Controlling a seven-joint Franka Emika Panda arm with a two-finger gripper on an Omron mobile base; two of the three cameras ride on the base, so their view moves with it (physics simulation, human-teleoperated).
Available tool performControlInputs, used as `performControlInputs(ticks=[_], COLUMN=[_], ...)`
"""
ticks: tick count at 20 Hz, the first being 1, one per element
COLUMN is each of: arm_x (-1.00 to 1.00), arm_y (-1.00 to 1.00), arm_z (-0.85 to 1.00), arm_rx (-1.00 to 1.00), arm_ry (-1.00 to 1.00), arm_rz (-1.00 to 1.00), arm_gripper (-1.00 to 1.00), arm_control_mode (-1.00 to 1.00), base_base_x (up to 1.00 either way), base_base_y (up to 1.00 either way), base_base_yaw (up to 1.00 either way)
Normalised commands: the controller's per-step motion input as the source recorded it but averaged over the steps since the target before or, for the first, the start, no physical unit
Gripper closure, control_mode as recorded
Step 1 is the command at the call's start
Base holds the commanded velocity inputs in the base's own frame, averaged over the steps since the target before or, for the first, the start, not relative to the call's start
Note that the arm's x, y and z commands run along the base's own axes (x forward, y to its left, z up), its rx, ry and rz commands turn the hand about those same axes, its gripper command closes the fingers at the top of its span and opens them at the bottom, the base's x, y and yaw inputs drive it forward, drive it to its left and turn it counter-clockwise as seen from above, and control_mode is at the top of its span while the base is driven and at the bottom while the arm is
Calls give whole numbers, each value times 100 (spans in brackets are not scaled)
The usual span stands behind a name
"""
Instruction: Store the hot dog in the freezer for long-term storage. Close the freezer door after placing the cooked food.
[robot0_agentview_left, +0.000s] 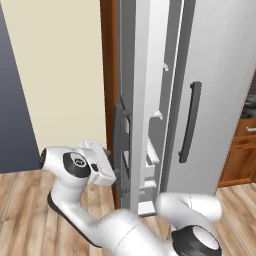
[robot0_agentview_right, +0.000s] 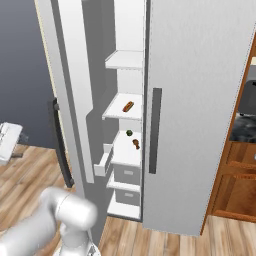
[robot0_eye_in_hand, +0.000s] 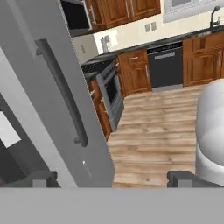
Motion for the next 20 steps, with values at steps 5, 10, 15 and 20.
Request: performControlInputs(ticks=[5,10,15,20], arm_x=[60,69,34,8], arm_y=[-13,-19,-8,0], arm_z=[-3,-2,-8,-12], arm_rx=[-7,0,0,-3], arm_ry=[20,0,0,0], arm_rz=[1,5,13,11], arm_gripper=[-100,-100,-100,-100], arm_control_mode=[-100,-100,-100,-100], base_base_x=[0,0,0,0], base_base_y=[0,0,0,0], base_base_yaw=[0,0,0,0])
